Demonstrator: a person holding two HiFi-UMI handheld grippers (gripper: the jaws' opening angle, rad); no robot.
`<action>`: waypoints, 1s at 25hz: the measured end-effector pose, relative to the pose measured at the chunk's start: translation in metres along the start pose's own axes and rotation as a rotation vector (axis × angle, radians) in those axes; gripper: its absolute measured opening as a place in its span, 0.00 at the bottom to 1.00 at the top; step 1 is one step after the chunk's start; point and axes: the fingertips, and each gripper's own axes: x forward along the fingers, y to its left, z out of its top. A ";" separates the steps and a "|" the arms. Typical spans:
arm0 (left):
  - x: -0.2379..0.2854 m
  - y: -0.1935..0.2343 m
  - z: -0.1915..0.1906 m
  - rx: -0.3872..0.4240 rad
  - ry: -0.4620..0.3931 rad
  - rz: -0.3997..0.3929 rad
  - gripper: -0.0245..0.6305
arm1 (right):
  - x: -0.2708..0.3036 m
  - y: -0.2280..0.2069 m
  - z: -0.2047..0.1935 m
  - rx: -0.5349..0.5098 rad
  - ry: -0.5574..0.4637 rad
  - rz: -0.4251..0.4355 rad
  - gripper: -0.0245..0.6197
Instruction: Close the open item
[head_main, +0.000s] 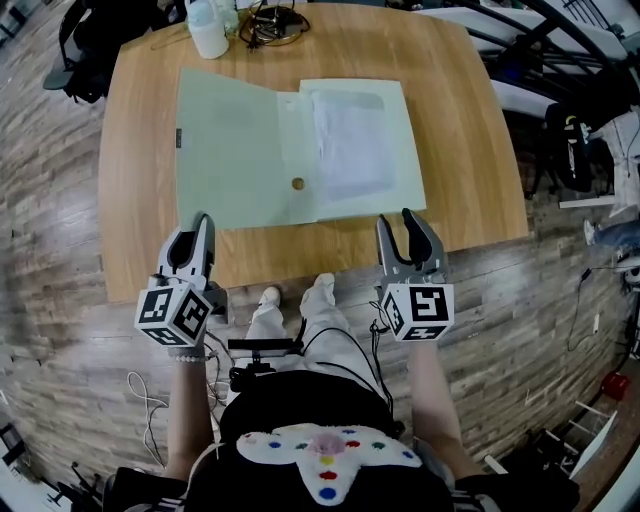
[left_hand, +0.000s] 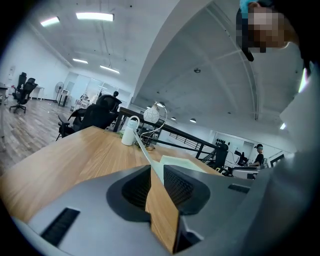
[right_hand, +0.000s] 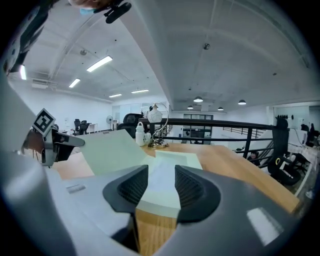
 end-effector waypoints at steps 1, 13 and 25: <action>0.000 -0.003 0.002 0.007 -0.002 -0.001 0.16 | 0.002 -0.006 -0.005 0.005 0.011 -0.007 0.29; 0.011 -0.056 0.027 -0.013 -0.039 -0.041 0.12 | 0.029 -0.071 -0.056 0.052 0.104 -0.089 0.38; 0.022 -0.104 0.037 0.074 -0.035 -0.071 0.11 | 0.039 -0.115 -0.088 0.151 0.146 -0.108 0.38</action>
